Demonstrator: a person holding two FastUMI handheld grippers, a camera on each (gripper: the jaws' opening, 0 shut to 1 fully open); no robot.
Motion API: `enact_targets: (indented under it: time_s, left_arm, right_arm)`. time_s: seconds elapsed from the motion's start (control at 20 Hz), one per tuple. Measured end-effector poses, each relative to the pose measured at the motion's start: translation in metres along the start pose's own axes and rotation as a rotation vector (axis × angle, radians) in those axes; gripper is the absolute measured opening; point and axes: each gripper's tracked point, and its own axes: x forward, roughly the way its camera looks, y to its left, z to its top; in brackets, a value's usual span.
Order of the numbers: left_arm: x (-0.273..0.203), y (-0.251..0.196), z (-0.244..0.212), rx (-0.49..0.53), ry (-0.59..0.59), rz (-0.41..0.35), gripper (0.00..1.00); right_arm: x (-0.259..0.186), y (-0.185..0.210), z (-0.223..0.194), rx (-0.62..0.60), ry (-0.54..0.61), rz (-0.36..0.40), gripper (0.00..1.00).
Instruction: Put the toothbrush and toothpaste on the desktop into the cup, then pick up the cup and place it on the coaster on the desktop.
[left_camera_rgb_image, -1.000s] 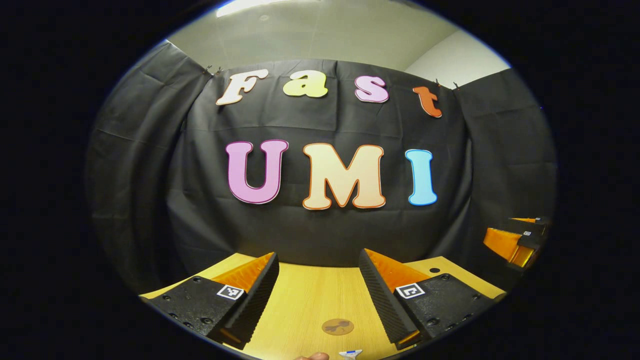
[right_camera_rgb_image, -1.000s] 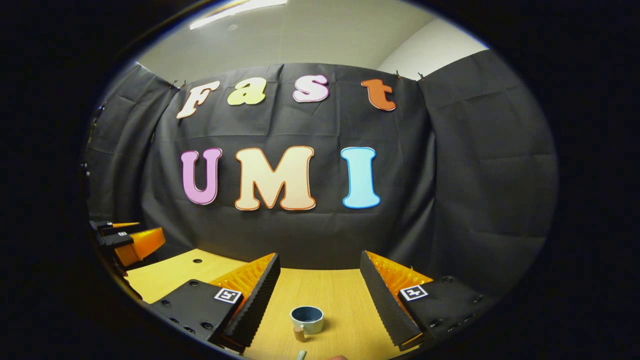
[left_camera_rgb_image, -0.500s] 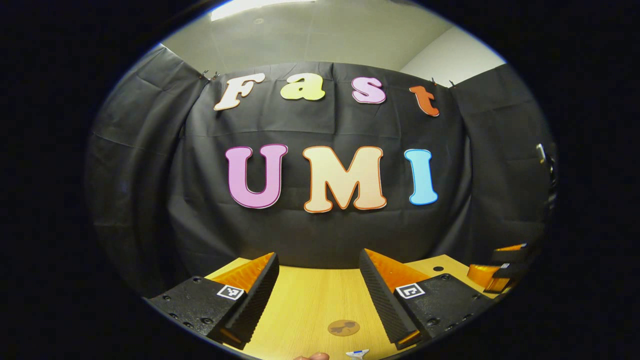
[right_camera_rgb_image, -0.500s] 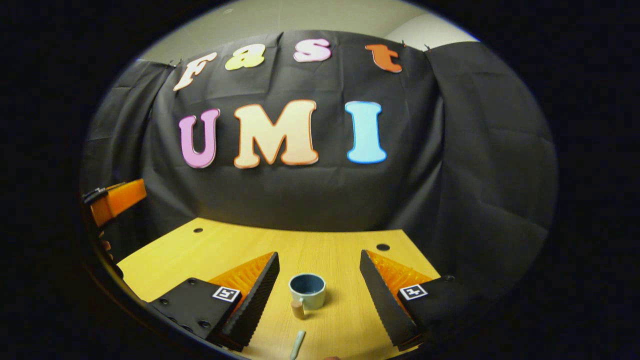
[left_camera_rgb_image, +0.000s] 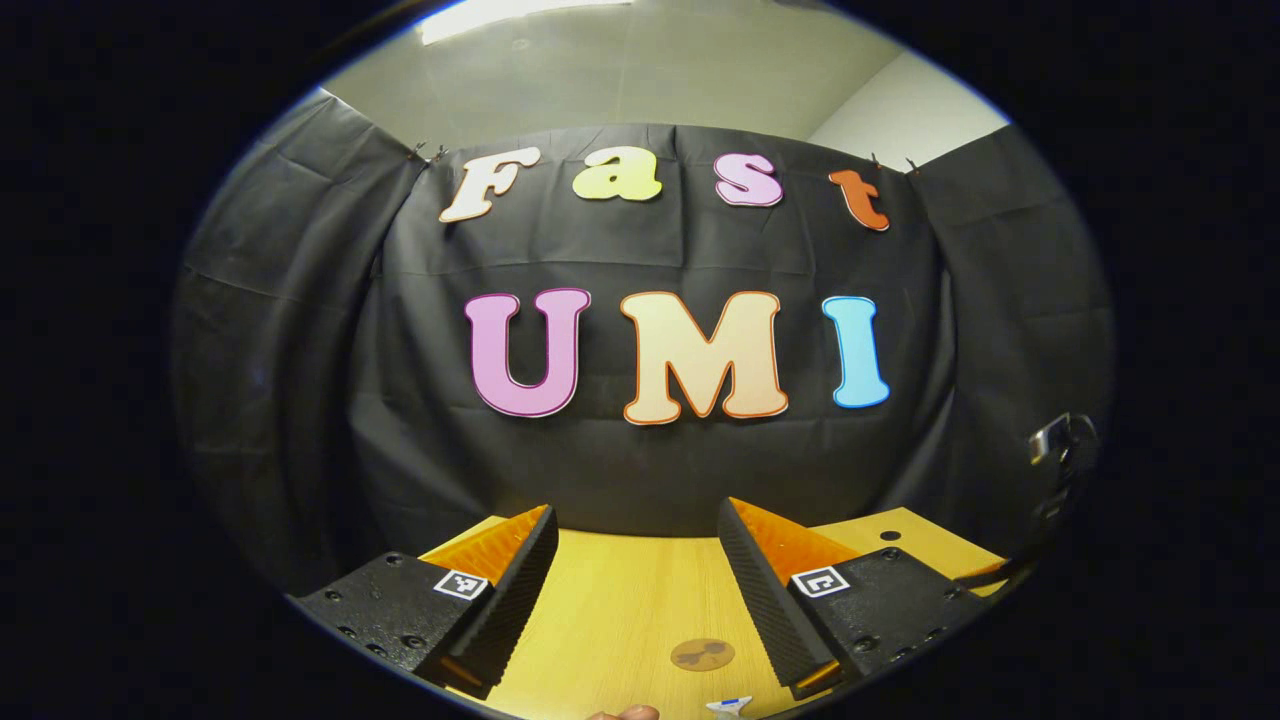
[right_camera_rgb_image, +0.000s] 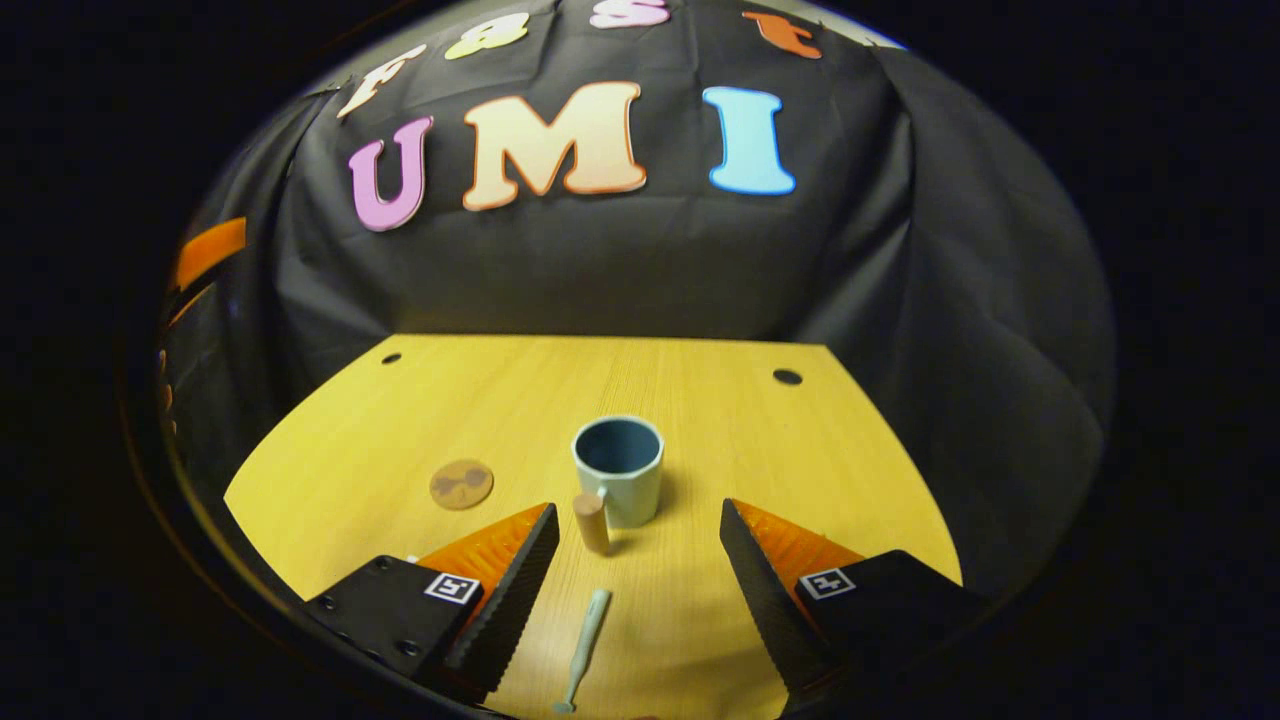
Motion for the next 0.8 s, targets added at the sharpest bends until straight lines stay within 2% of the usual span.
enact_targets:
  time_s: [0.1, 0.3, 0.65, 0.7, 0.75, 0.8]
  left_arm:
    - [0.001, 0.003, -0.003, 0.001, 0.009, 0.006, 0.94]
    - [0.001, 0.009, -0.009, 0.004, 0.022, 0.021, 0.94]
    - [0.000, 0.018, -0.022, 0.010, 0.048, 0.040, 0.94]
    - [0.001, 0.018, -0.024, 0.012, 0.054, 0.040, 0.94]
    - [0.000, 0.017, -0.027, 0.014, 0.061, 0.038, 0.94]
    - [0.000, 0.017, -0.029, 0.017, 0.067, 0.036, 0.94]
  right_arm:
    - [0.005, 0.008, -0.028, 0.017, 0.095, 0.034, 0.99]
    - [0.016, 0.013, -0.073, -0.016, 0.225, 0.023, 0.99]
    - [0.029, 0.020, -0.126, -0.060, 0.398, 0.028, 0.98]
    - [0.028, 0.020, -0.131, -0.068, 0.418, 0.028, 0.95]
    - [0.028, 0.022, -0.135, -0.072, 0.433, 0.035, 0.98]
    - [0.028, 0.022, -0.137, -0.080, 0.445, 0.032, 0.95]
